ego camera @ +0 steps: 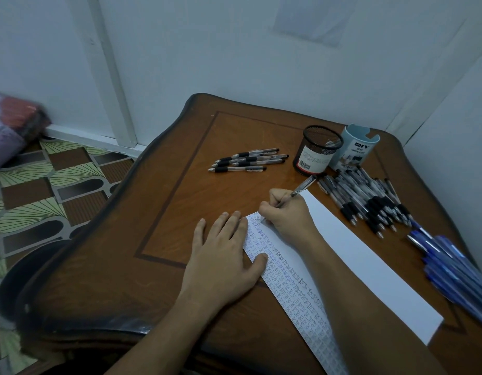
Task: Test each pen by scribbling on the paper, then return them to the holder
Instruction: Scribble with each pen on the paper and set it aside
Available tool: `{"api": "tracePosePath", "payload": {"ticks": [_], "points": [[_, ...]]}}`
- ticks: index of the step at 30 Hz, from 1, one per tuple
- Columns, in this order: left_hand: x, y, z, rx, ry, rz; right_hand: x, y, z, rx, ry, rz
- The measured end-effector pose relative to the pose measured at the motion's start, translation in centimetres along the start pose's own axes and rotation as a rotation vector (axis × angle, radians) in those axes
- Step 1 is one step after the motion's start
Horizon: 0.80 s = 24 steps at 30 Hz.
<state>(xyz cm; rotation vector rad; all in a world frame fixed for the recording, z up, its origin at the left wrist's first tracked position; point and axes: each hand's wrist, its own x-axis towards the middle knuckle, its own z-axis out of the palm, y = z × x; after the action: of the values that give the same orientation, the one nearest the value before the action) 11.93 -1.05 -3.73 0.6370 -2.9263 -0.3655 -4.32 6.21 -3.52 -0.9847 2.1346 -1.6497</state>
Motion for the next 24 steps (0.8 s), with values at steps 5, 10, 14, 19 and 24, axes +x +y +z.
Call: {"api": "tracePosePath", "payload": {"ticks": [5,10,14,19,24], "points": [[-0.04,0.01,0.0,-0.008,0.007,0.002,-0.05,-0.06,0.14,-0.024,0.0,-0.006],[-0.07,-0.04,0.08,-0.009,0.011,0.002,0.03,-0.01,0.06,-0.022,-0.017,0.0],[0.02,0.05,0.11,-0.016,0.018,-0.003,0.19,0.28,-0.24,0.042,0.031,0.017],[-0.09,0.0,0.0,-0.014,0.019,0.0,0.11,0.2,0.15,0.036,0.016,0.026],[-0.16,0.01,0.03,-0.011,0.018,0.003,0.16,0.33,-0.15,0.027,0.025,0.026]]}}
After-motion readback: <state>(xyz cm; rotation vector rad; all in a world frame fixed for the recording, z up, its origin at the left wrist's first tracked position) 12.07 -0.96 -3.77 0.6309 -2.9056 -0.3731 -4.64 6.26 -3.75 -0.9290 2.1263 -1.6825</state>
